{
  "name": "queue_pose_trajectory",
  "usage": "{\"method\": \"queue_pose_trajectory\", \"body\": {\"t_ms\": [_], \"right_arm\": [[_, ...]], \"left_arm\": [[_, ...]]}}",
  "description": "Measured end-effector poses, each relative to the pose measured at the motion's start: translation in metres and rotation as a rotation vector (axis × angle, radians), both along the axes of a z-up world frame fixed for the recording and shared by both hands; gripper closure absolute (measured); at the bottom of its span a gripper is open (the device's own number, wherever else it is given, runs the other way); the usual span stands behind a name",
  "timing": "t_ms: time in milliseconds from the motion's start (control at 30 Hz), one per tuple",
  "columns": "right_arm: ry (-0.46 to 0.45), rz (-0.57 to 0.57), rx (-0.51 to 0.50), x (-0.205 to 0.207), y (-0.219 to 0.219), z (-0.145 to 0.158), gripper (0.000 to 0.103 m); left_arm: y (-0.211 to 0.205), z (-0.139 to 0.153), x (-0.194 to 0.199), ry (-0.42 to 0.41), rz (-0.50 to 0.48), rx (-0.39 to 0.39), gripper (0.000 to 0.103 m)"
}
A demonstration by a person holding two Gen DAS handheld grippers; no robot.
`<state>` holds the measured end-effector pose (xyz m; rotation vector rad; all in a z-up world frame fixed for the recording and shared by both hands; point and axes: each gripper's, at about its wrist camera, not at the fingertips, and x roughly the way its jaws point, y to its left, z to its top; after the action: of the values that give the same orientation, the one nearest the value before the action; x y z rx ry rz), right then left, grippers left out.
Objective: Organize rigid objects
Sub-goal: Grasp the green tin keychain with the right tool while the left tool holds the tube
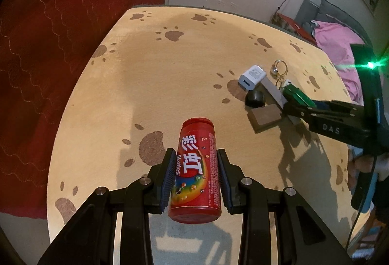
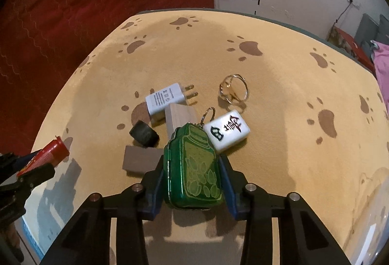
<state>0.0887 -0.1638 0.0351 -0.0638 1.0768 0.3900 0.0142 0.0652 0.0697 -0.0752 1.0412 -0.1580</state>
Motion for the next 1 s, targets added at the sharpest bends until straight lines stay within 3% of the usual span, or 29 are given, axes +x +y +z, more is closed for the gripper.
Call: {"method": "queue_pose_trajectory", "body": {"t_ms": [267, 400, 1000], "right_arm": [[0.014, -0.035, 0.061, -0.012, -0.016, 0.004, 0.063], [0.024, -0.056, 0.081, -0.018, -0.025, 0.005, 0.080], [0.050, -0.080, 0.126, -0.044, -0.064, 0.005, 0.083]], "left_arm": [[-0.009, -0.002, 0.004, 0.018, -0.016, 0.007, 0.068], [-0.018, -0.003, 0.006, 0.021, -0.030, 0.010, 0.068], [-0.053, 0.005, -0.001, 0.020, -0.052, 0.031, 0.068]]}}
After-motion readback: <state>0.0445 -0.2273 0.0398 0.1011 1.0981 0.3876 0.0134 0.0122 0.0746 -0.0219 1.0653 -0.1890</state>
